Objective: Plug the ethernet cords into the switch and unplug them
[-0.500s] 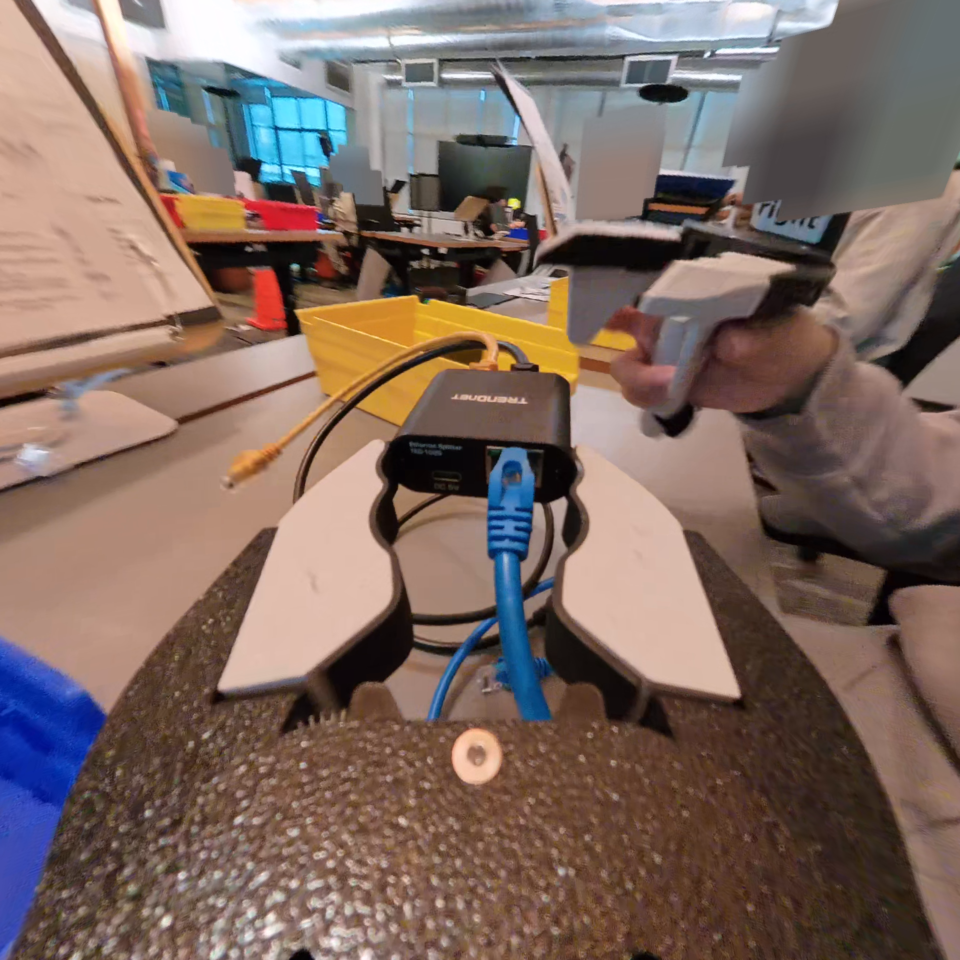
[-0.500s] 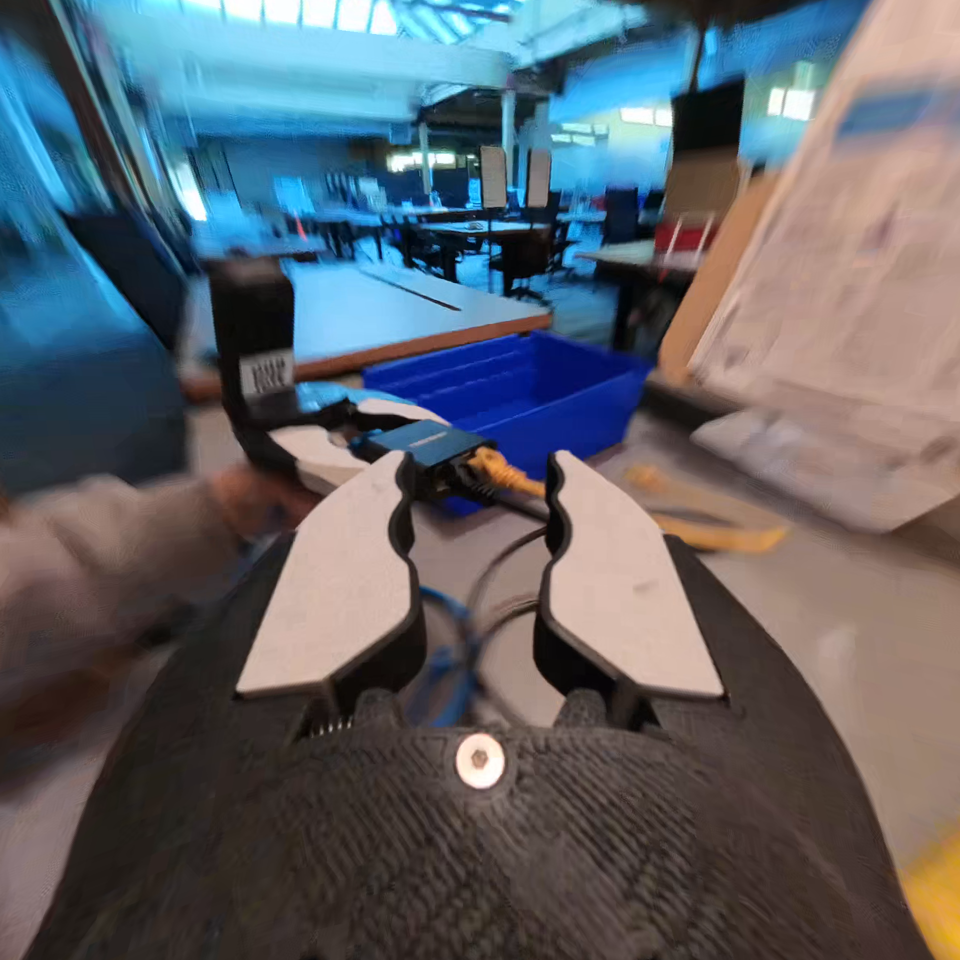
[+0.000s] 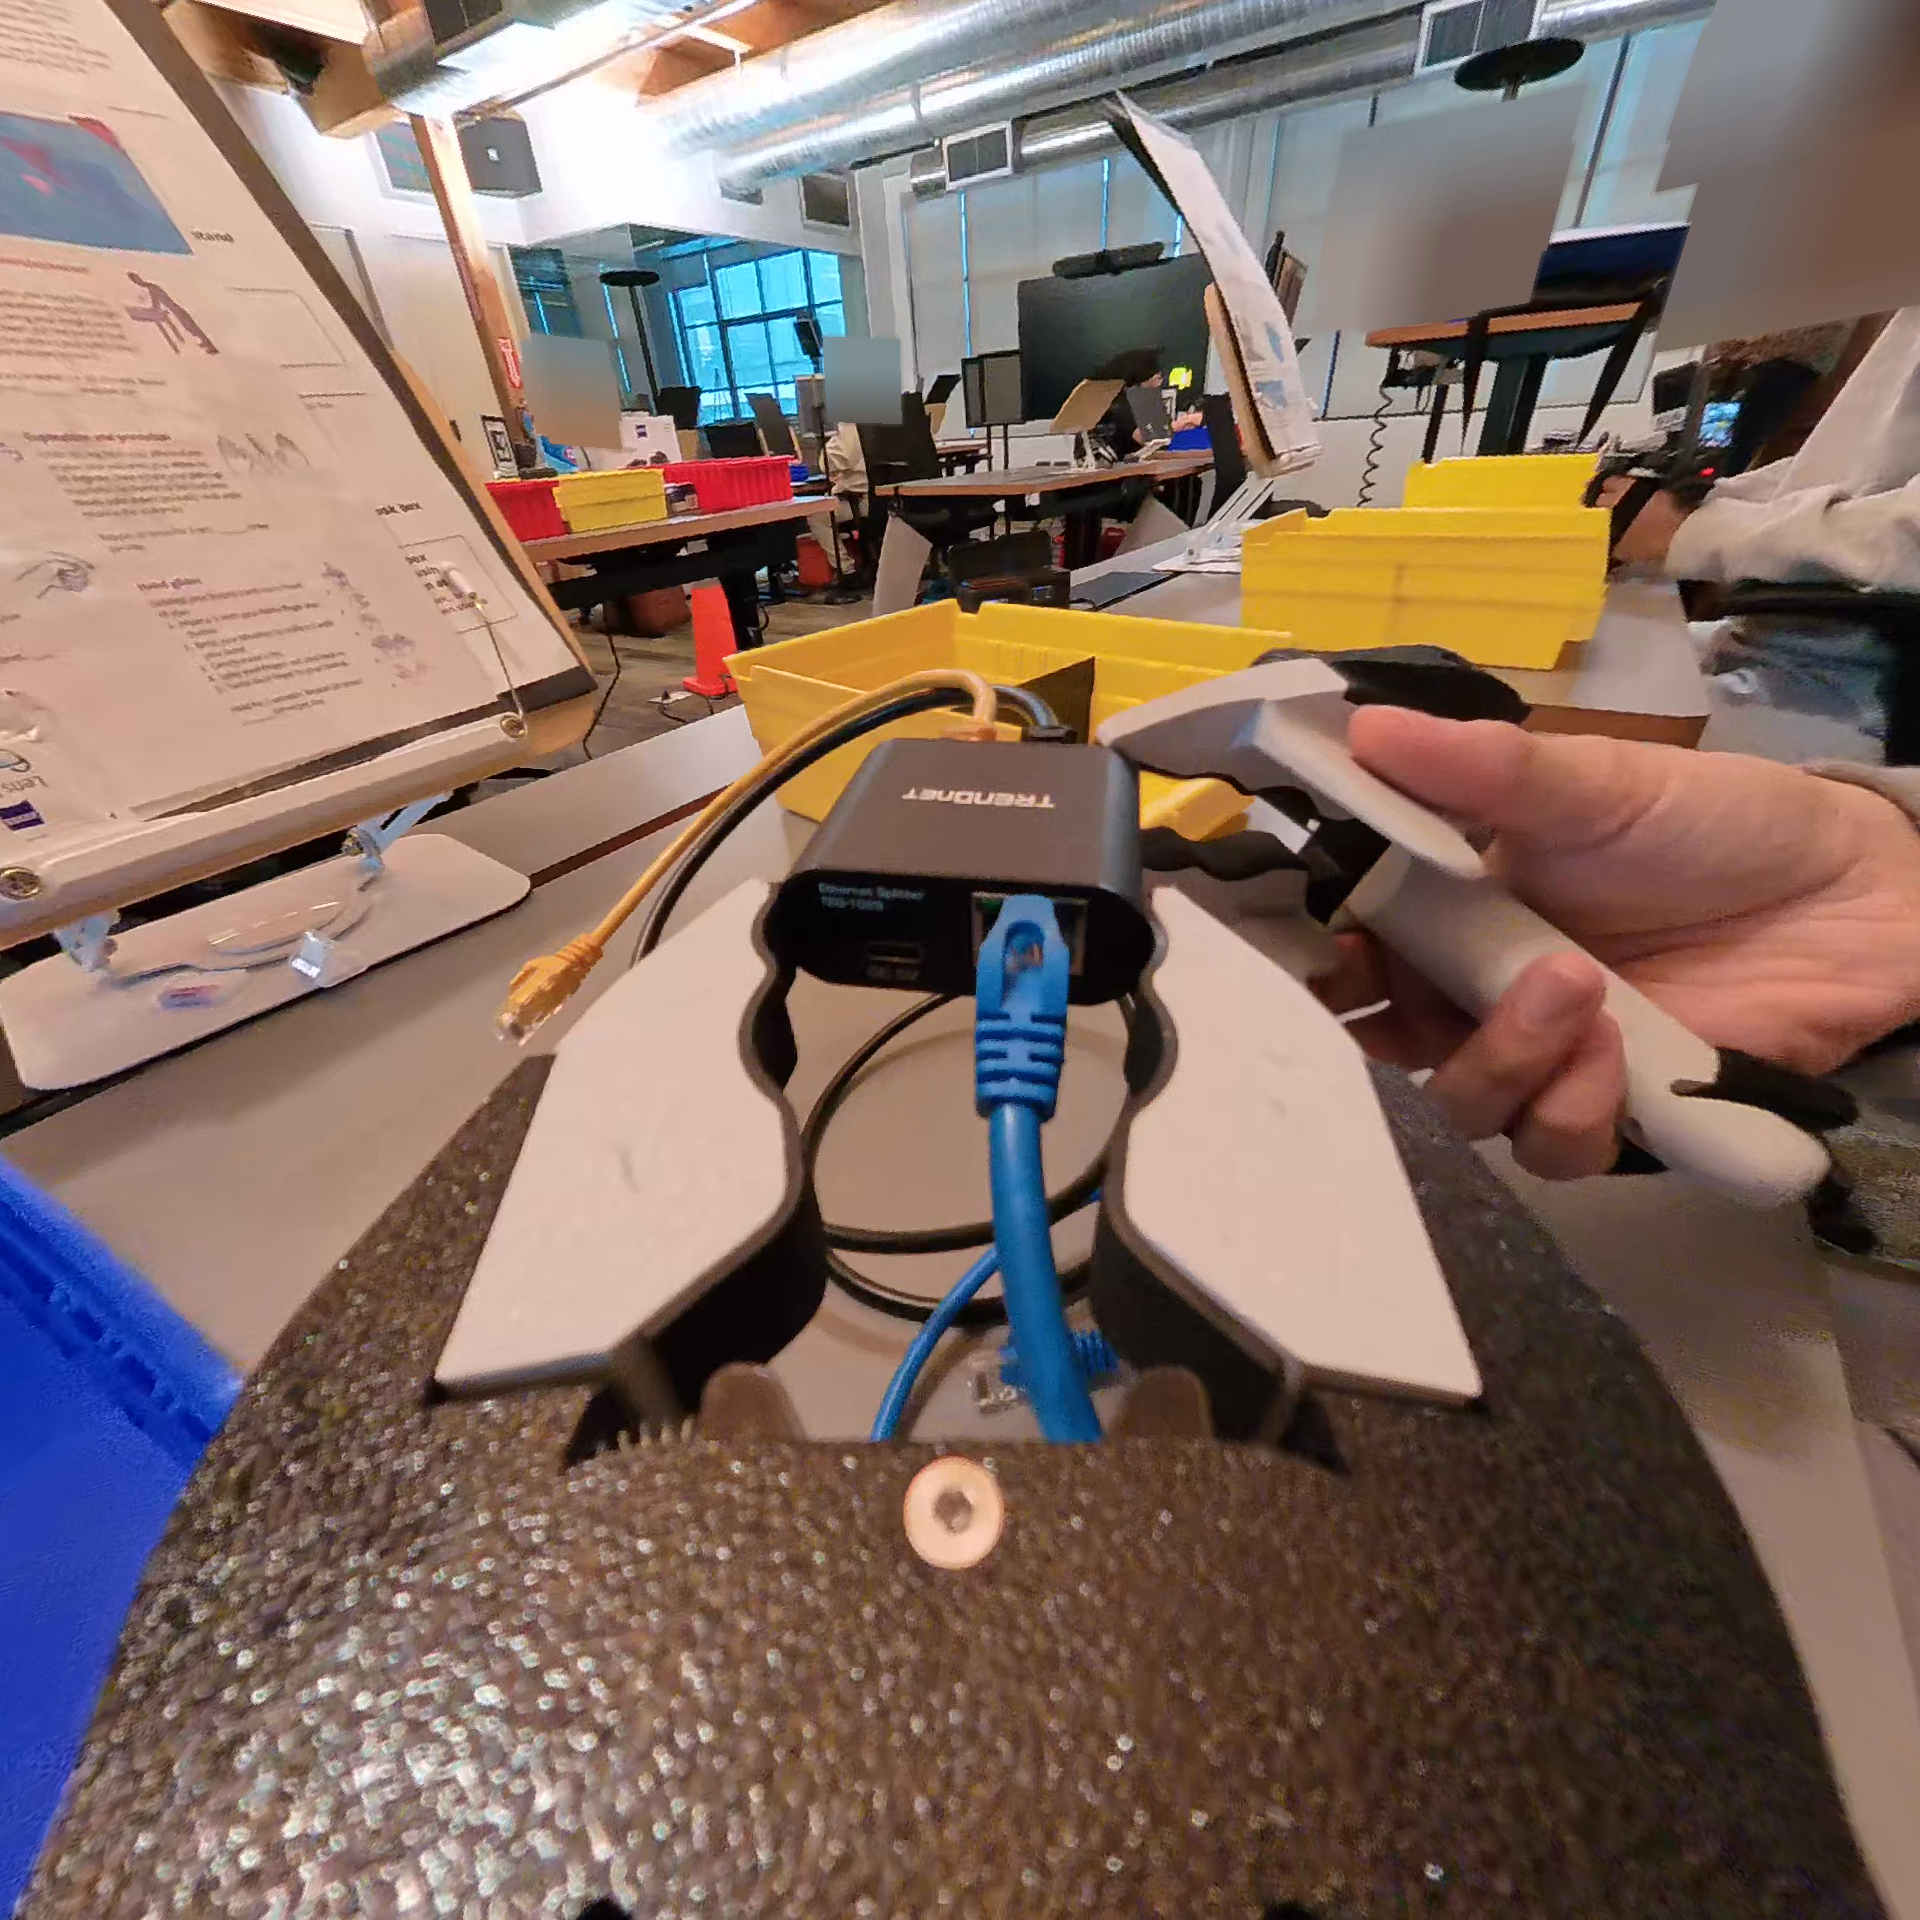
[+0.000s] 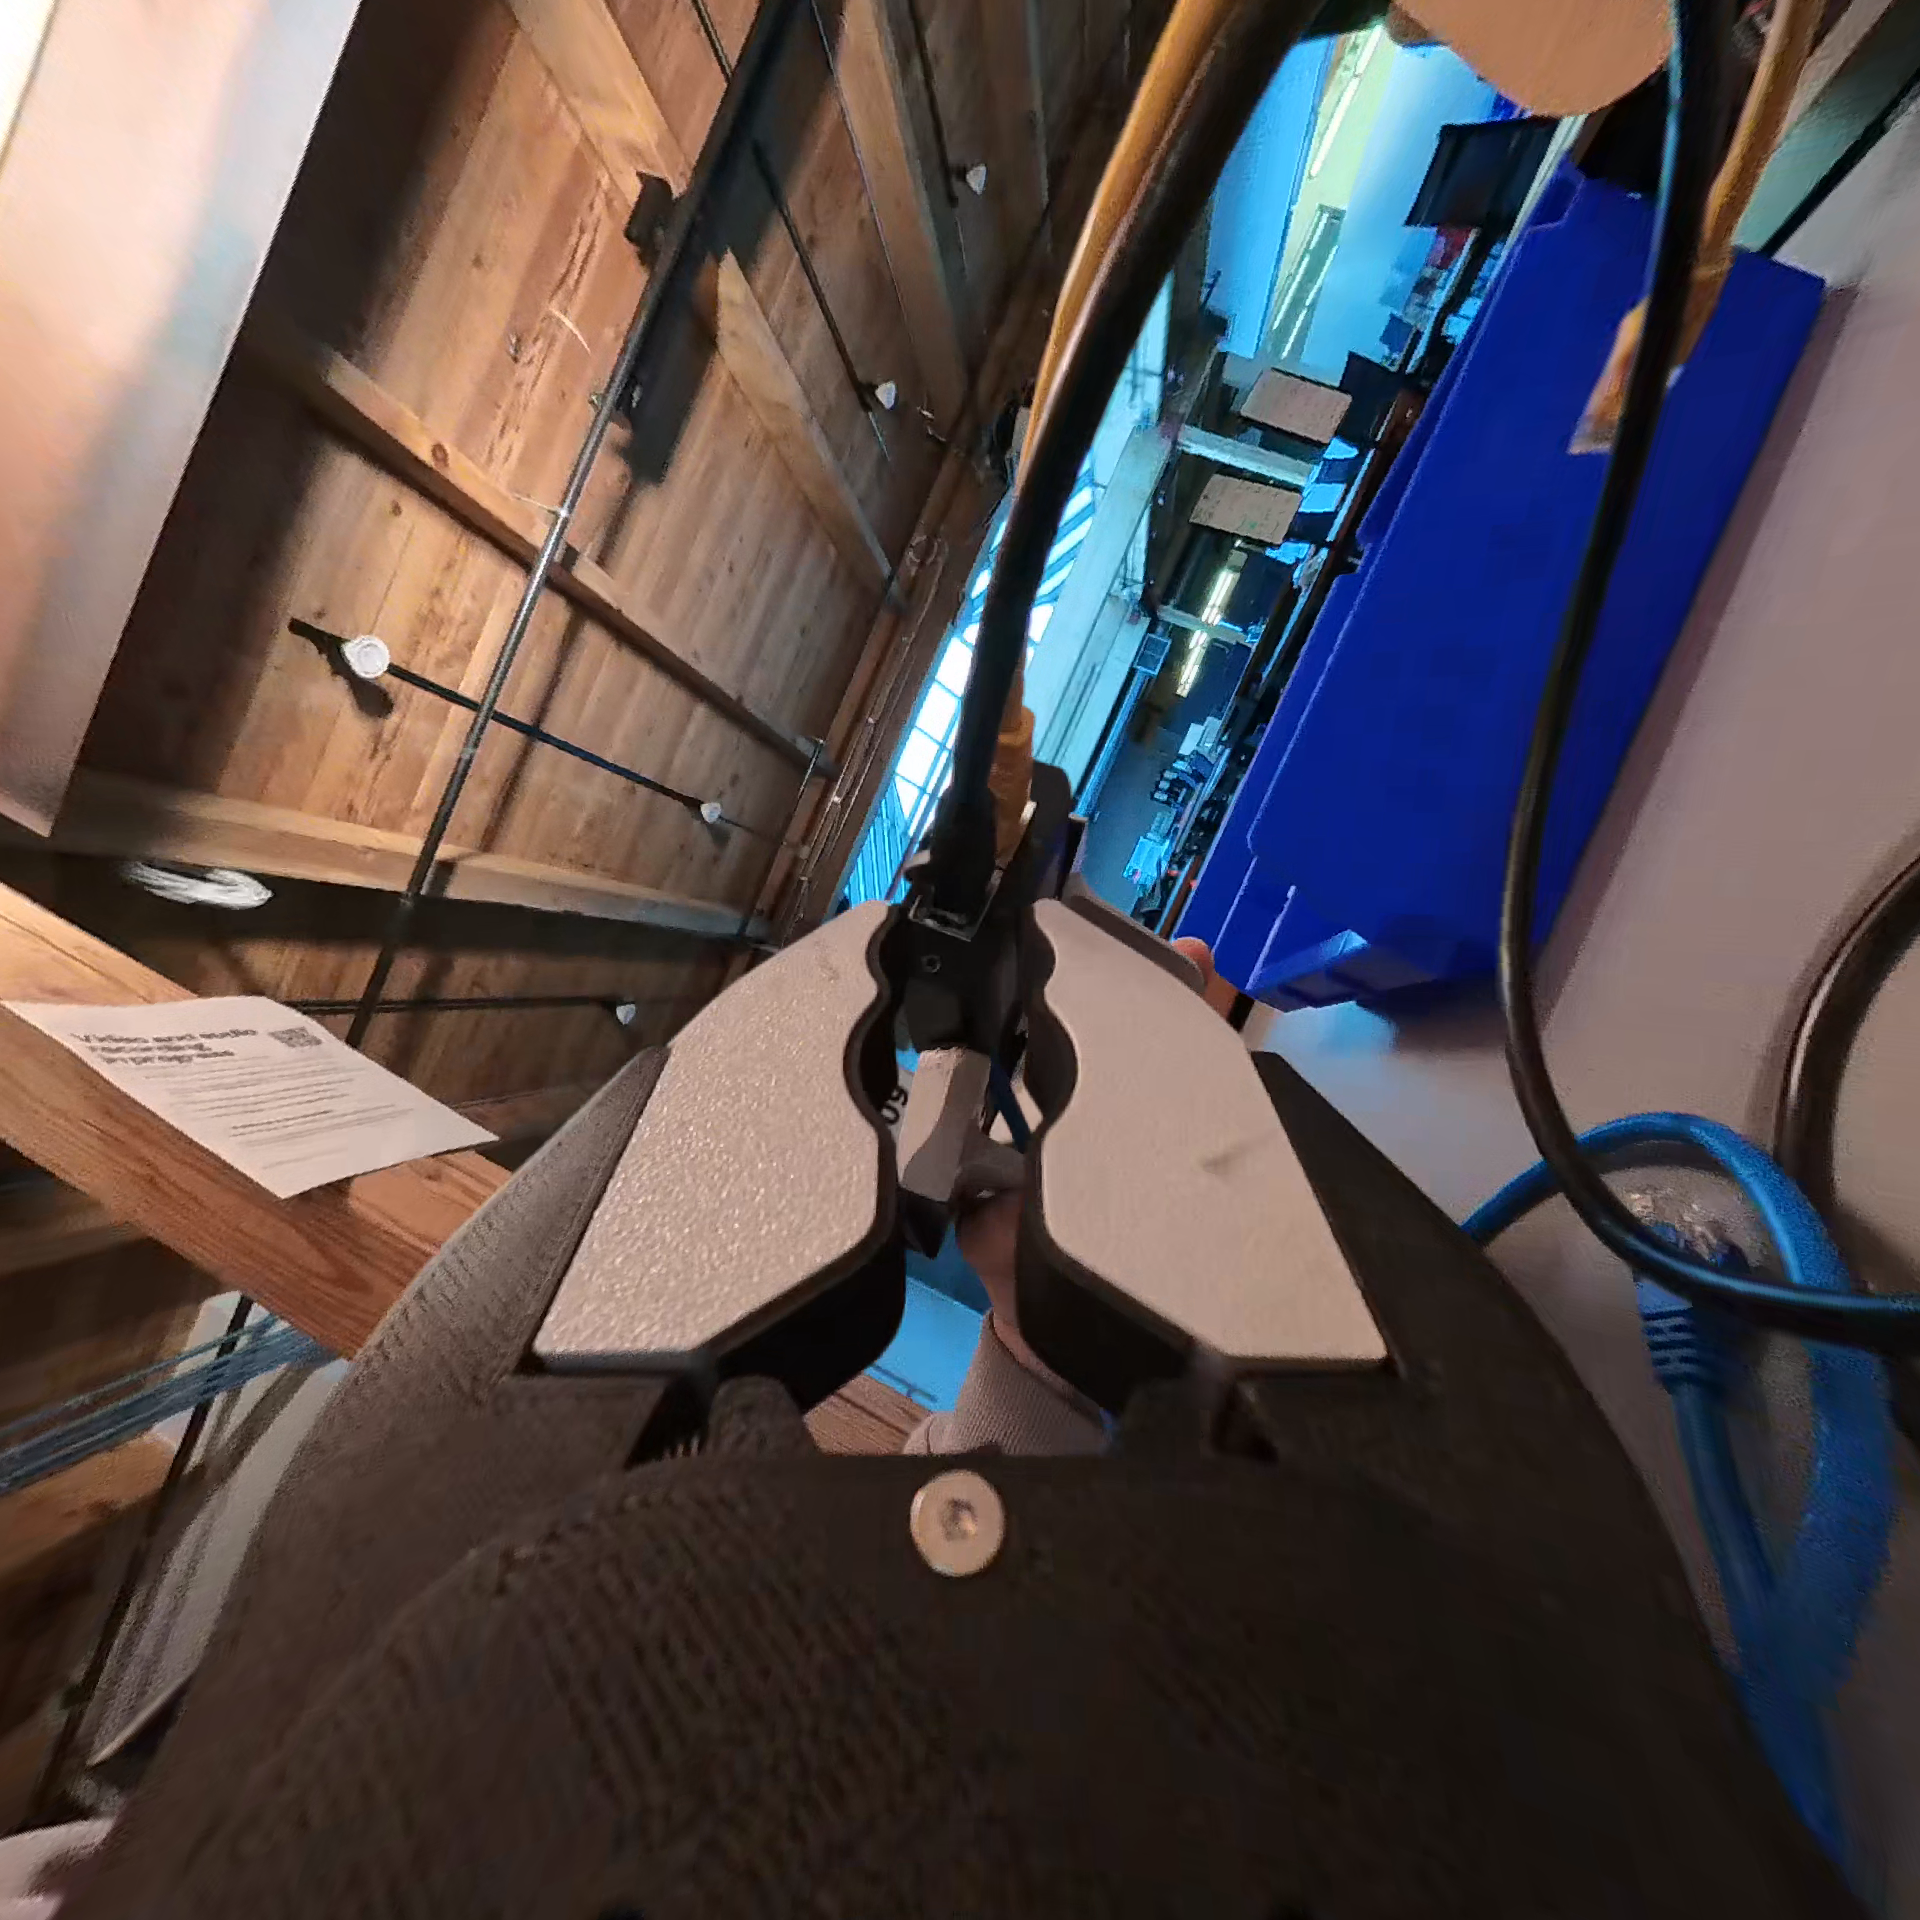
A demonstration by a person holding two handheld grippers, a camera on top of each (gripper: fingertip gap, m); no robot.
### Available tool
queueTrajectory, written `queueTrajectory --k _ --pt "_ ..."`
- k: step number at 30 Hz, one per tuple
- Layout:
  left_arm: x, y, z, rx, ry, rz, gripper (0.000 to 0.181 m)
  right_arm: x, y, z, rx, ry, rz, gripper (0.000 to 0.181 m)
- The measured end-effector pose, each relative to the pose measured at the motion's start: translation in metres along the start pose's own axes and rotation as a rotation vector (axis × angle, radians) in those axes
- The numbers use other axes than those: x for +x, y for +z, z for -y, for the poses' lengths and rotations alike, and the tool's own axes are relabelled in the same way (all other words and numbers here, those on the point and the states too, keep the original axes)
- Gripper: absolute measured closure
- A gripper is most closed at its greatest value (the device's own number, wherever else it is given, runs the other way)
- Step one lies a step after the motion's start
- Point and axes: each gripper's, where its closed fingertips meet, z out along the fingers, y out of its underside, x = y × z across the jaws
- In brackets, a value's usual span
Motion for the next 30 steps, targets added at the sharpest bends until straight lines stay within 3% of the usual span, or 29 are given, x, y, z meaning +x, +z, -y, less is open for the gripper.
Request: queueTrajectory --k 9,12,18,24,30 --pt "0.004 0.01 -0.003 -0.019 0.061 0.066 0.119 0.003 -0.006 0.013 0.116 0.032 -0.016 0.165" --pt "0.004 0.011 -0.005 -0.023 0.069 0.079 0.12 0.007 -0.007 0.016 0.122 0.038 -0.053 0.147" --pt "0.01 0.013 -0.009 -0.035 0.095 0.099 0.12 0.006 -0.009 0.017 0.119 0.025 -0.049 0.165" --pt "0.015 0.008 -0.016 -0.015 0.083 0.118 0.12 0.011 -0.014 0.008 0.113 0.009 -0.092 0.166" --pt "0.026 0.012 -0.031 -0.016 0.113 0.083 0.12 0.021 -0.032 0.004 0.199 0.013 -0.163 0.167"
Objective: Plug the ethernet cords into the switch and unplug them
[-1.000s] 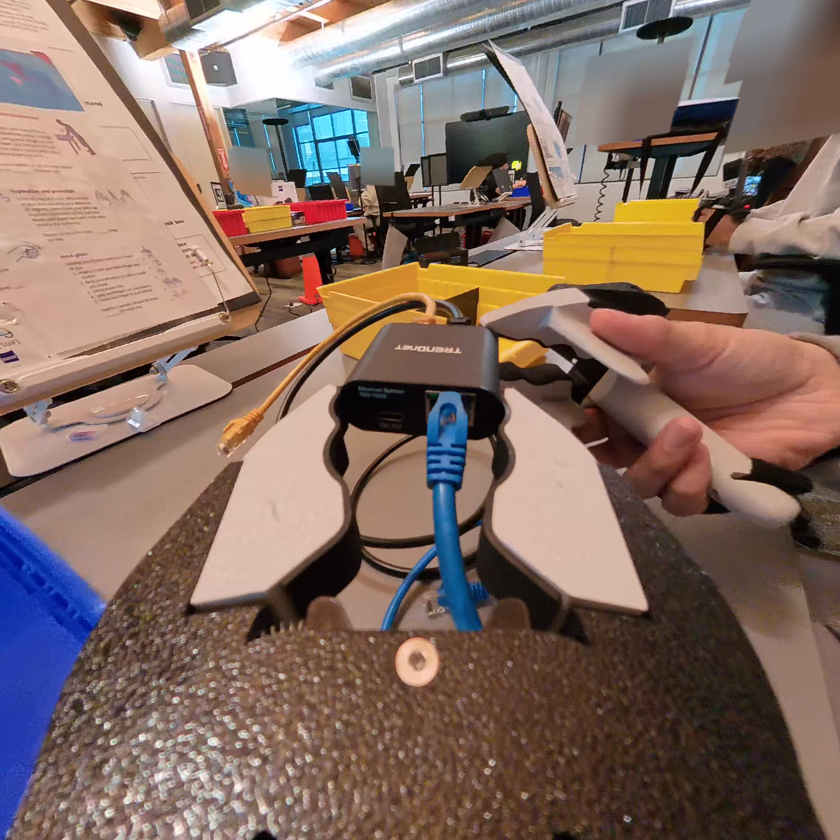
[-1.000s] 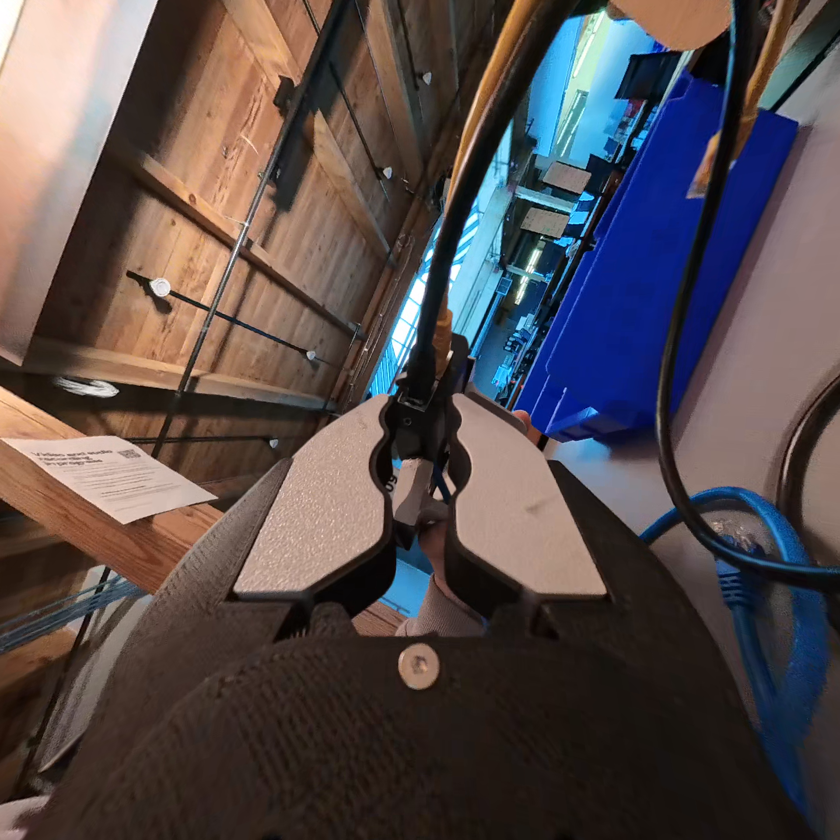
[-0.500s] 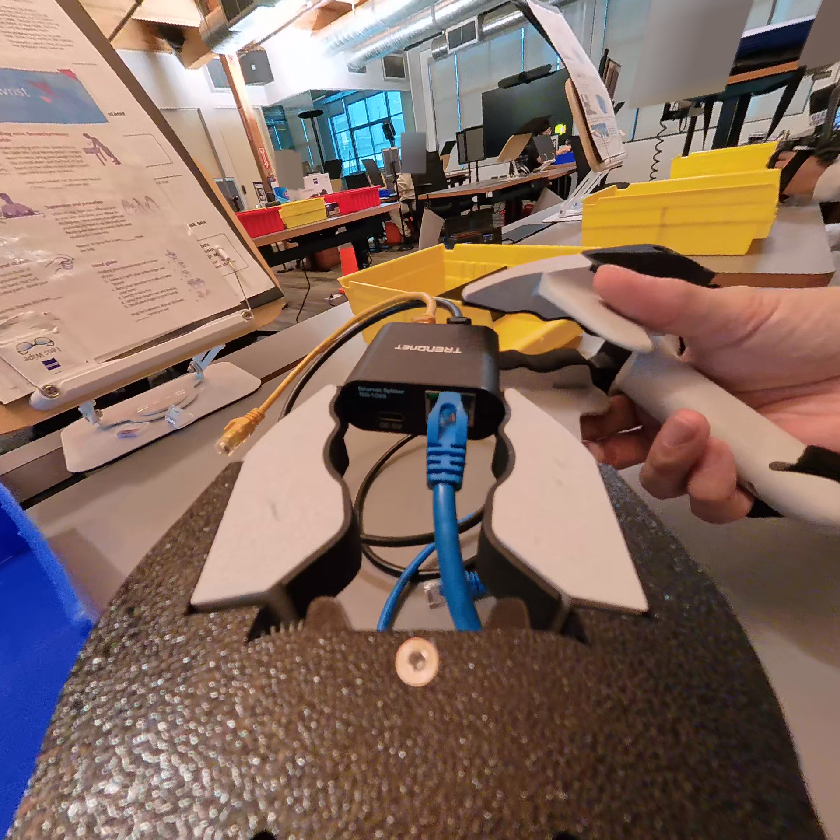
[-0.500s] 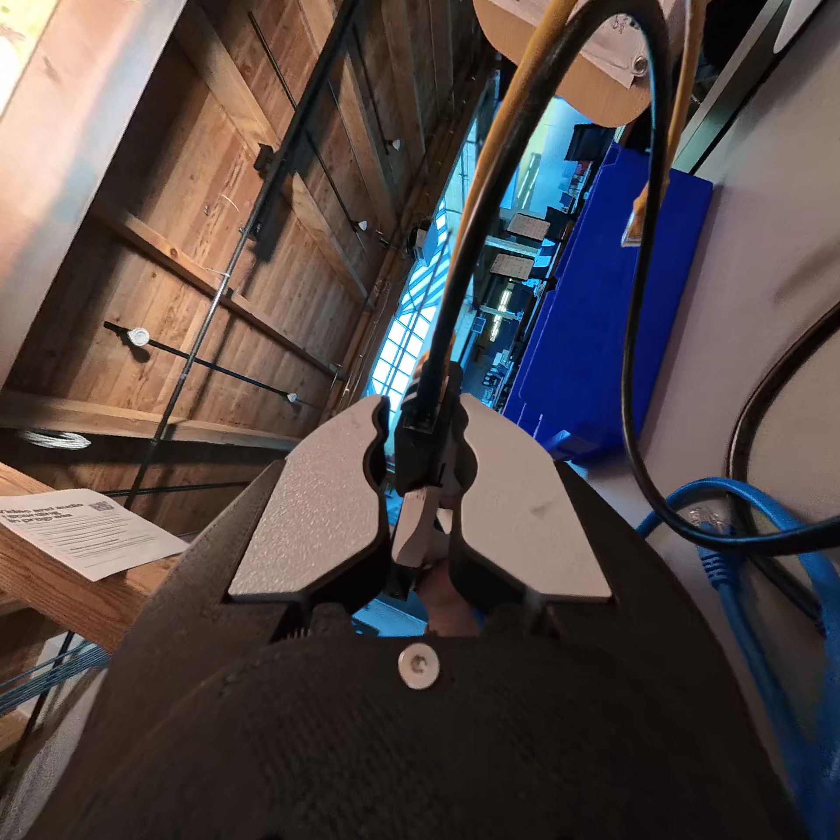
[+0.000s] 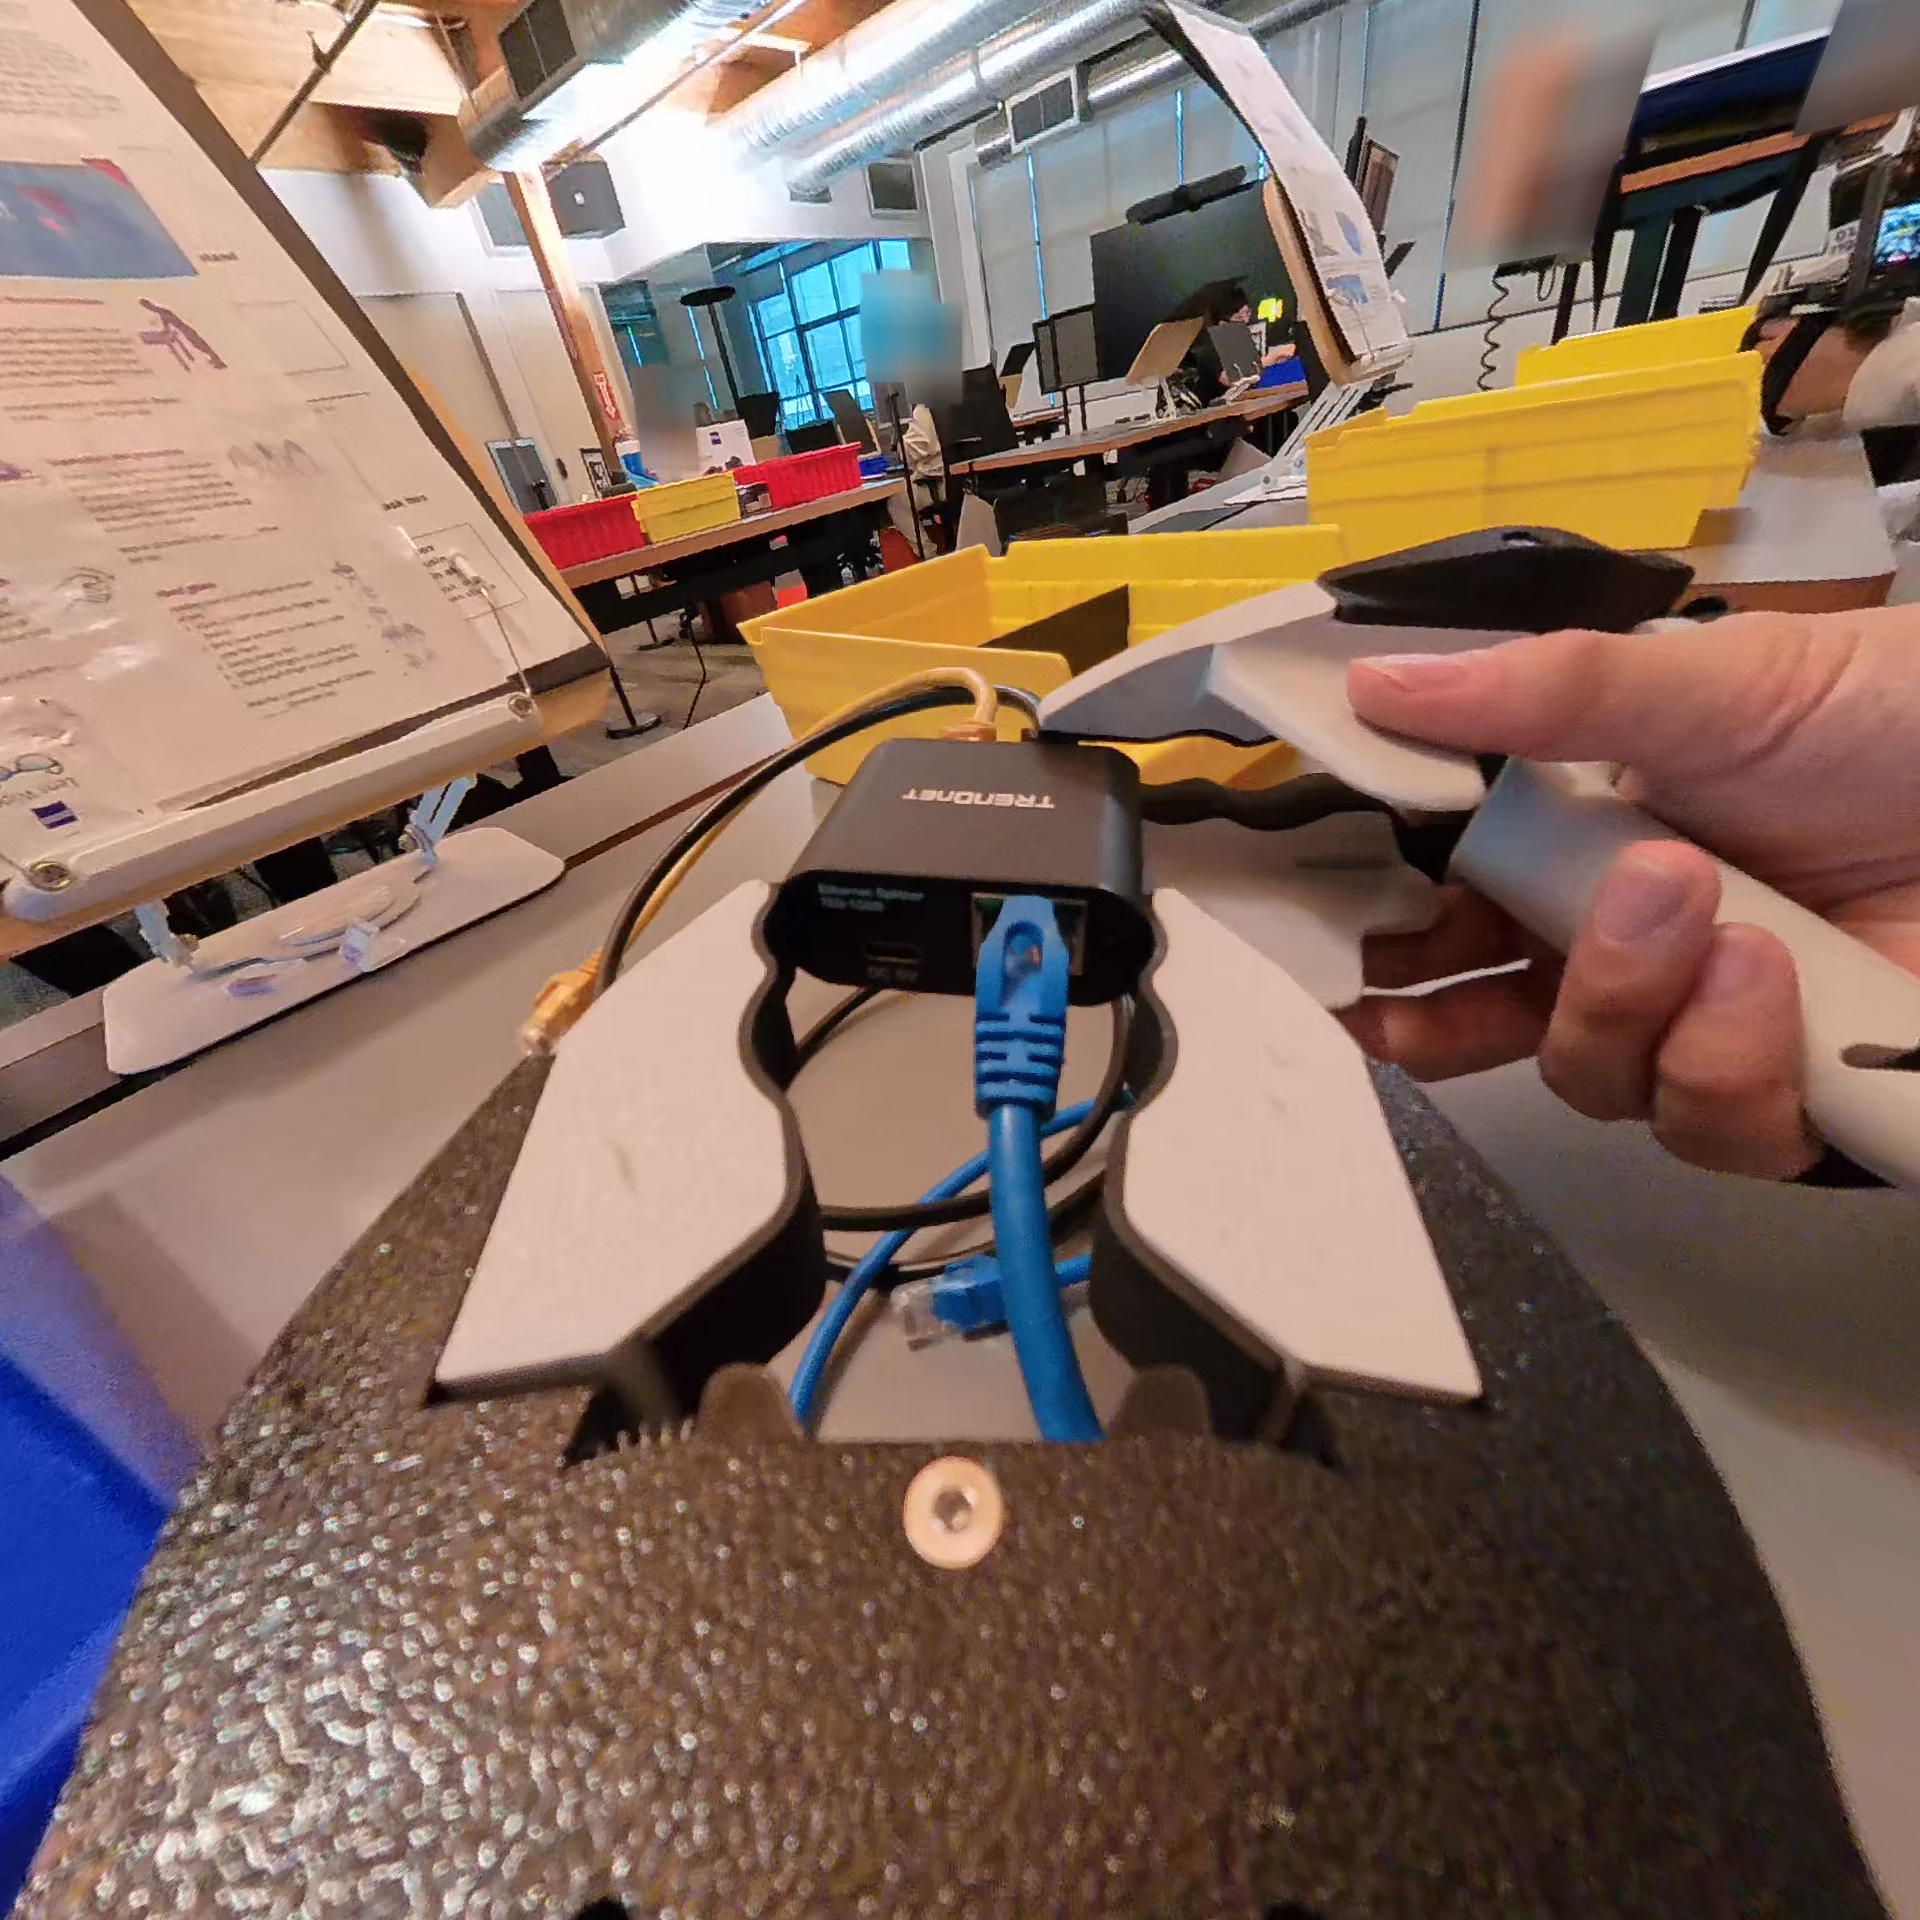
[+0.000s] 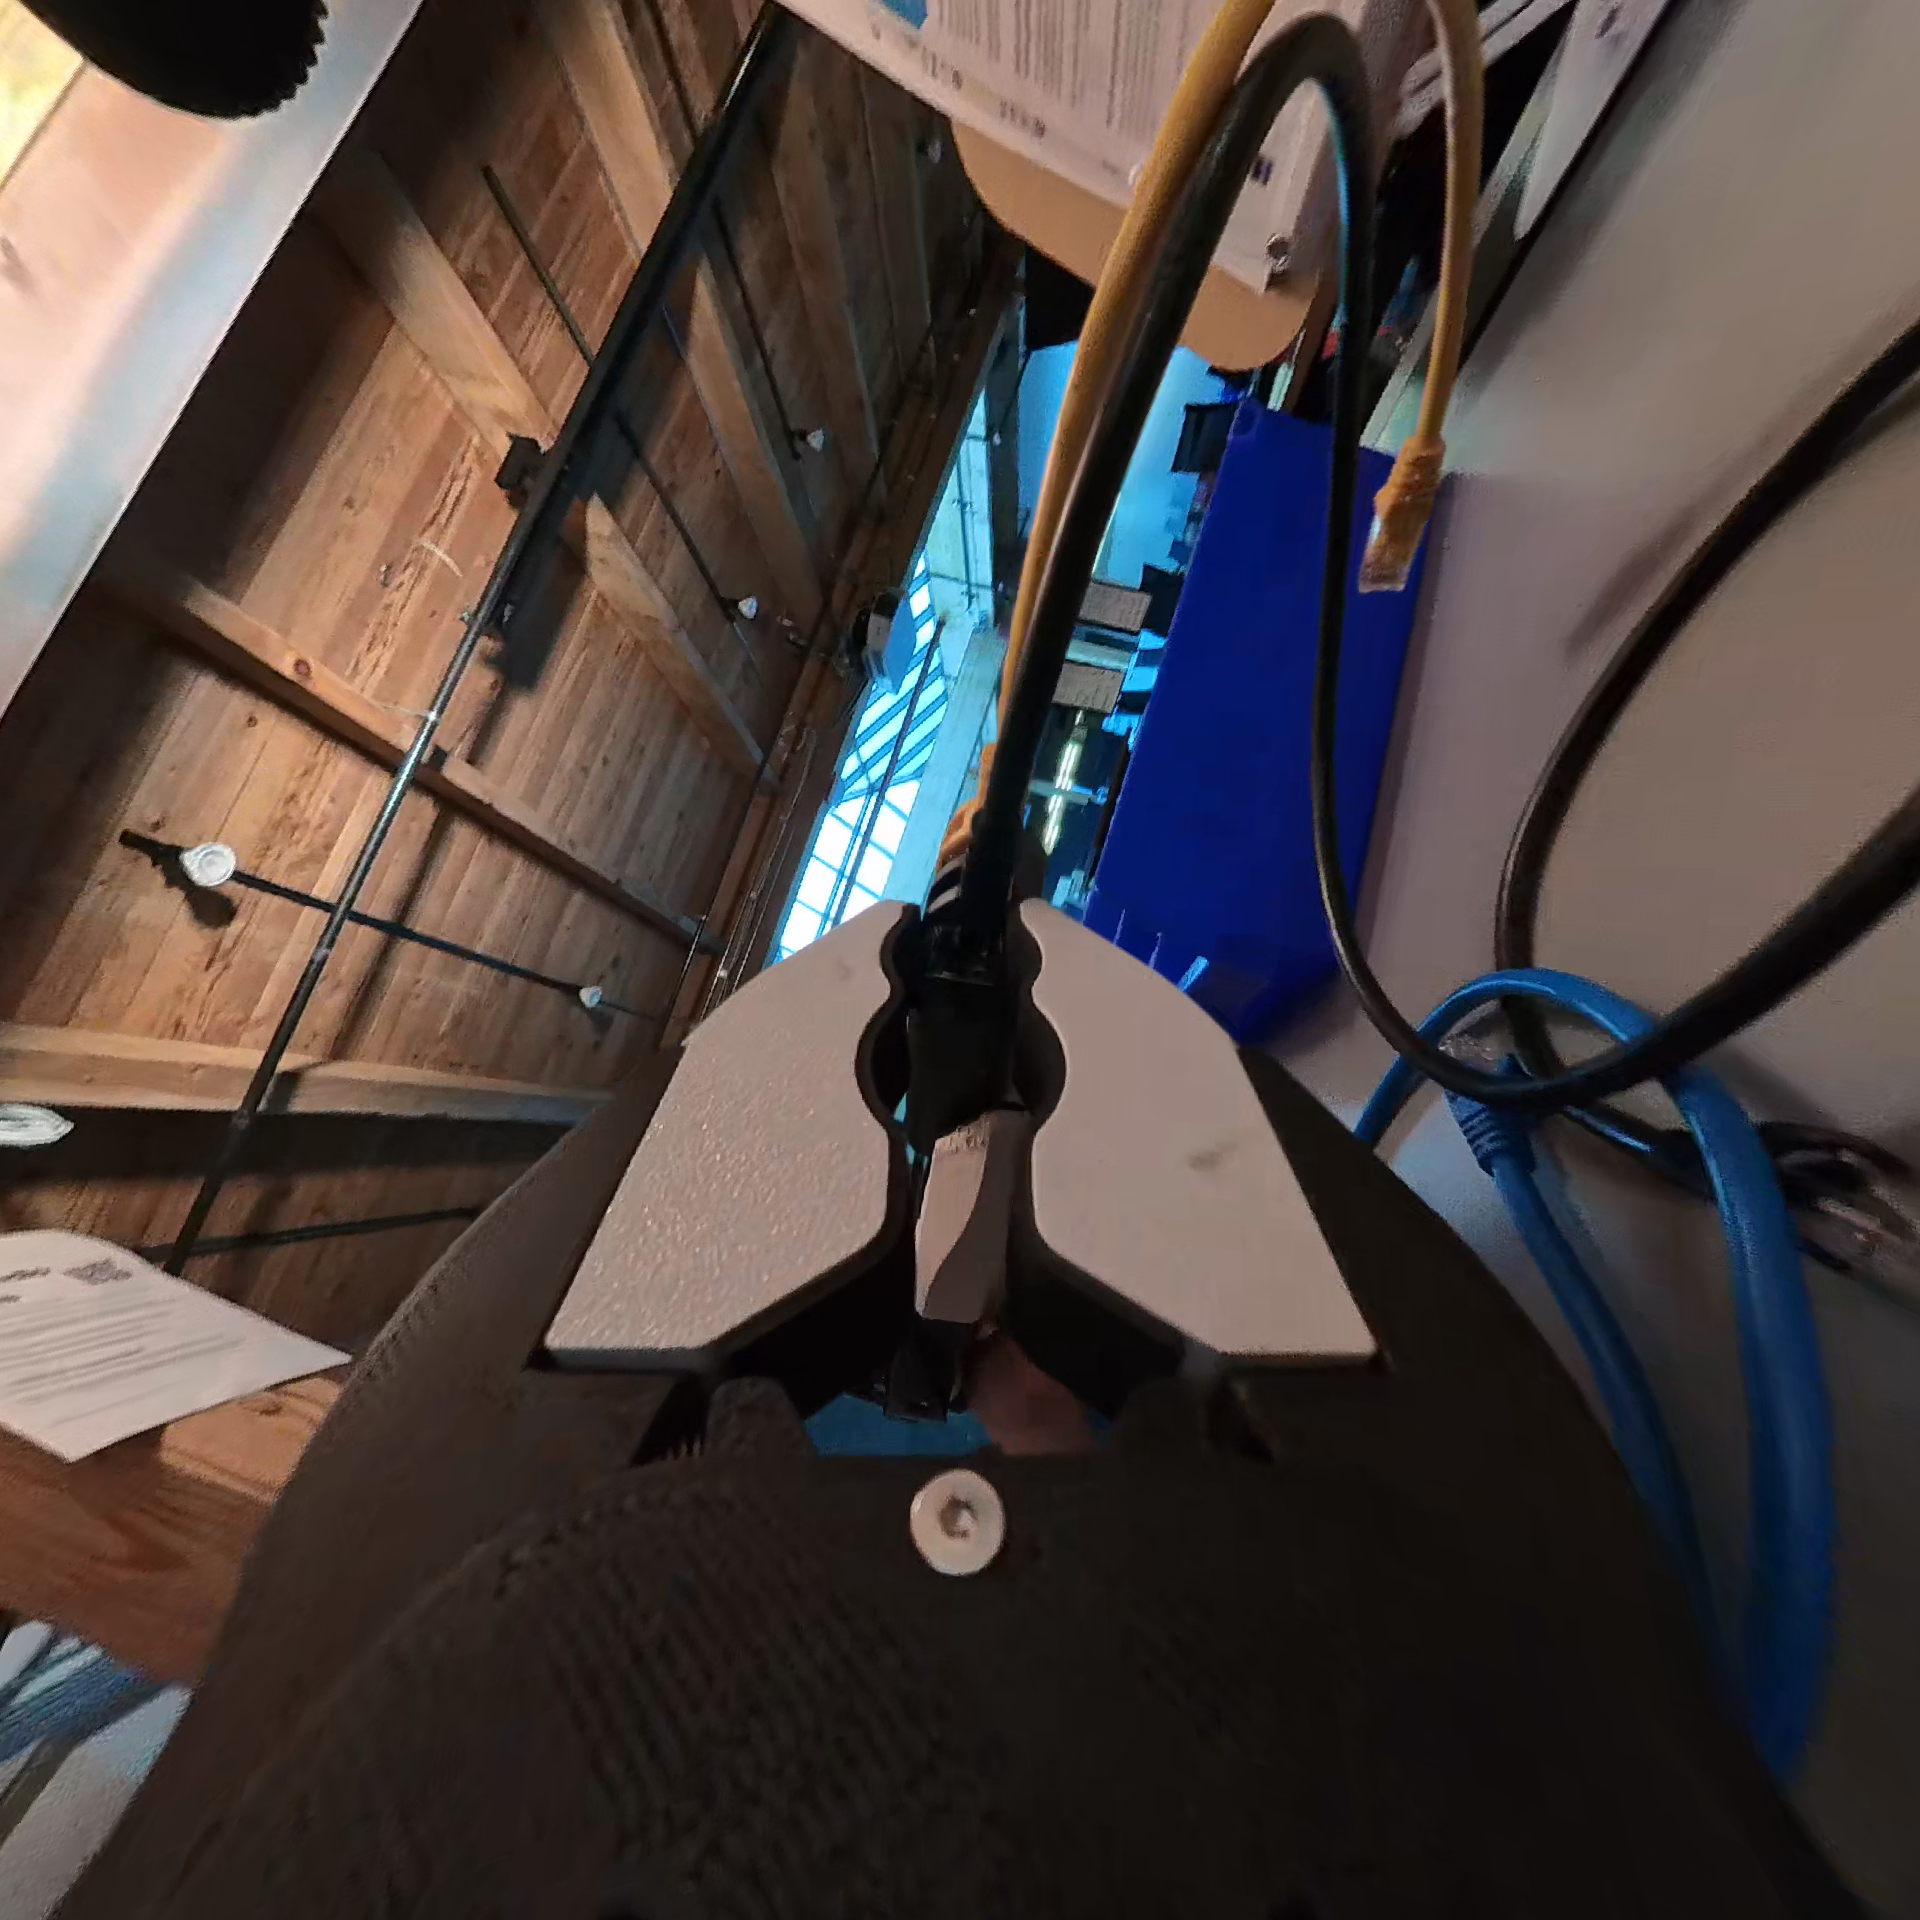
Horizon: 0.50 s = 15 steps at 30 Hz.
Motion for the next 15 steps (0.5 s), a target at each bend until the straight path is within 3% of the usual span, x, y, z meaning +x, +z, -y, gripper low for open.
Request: queueTrajectory --k 8,15 --pt "0.013 0.013 -0.002 0.038 -0.055 -0.084 0.12 0.0 -0.015 0.009 0.109 -0.004 -0.039 0.167" --pt "0.023 -0.01 0.0 0.071 -0.044 -0.238 0.12 -0.008 -0.024 -0.02 0.141 -0.006 -0.016 0.167"
